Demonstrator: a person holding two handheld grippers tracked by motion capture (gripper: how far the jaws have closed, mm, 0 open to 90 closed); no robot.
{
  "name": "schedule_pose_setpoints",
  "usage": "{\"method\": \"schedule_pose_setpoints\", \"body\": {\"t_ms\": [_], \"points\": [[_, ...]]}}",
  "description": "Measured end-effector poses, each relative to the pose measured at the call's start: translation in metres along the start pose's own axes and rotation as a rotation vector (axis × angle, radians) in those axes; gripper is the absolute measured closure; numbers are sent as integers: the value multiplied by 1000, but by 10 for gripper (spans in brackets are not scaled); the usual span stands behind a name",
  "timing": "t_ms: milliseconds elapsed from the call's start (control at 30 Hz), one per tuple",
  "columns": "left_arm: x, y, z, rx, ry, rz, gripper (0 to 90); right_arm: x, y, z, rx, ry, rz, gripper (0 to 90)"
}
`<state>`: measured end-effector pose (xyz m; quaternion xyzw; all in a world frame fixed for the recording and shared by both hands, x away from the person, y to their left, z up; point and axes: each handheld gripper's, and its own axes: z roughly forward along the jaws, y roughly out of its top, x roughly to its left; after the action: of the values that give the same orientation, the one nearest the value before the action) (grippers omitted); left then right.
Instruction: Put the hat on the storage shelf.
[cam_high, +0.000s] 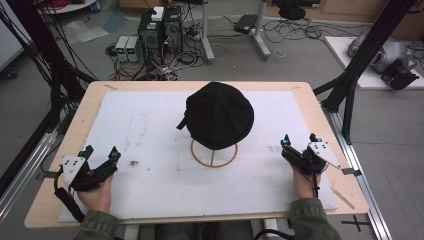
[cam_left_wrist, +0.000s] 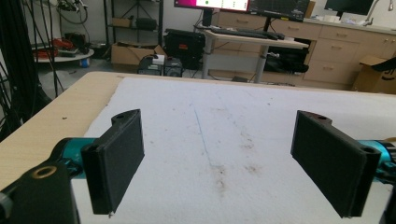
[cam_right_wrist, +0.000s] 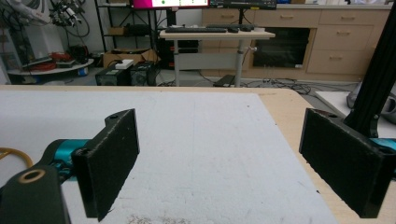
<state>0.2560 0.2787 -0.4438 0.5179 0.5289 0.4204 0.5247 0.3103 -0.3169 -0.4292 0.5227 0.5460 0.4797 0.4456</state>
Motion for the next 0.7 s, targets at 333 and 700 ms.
{"method": "schedule_pose_setpoints", "body": {"t_ms": [333, 700], "points": [[0, 0, 1, 1, -1, -11, 176, 0, -1, 0, 17, 11, -2, 113], [0, 0, 2, 9, -5, 9, 175, -3, -1, 3, 78, 77, -24, 112]]}}
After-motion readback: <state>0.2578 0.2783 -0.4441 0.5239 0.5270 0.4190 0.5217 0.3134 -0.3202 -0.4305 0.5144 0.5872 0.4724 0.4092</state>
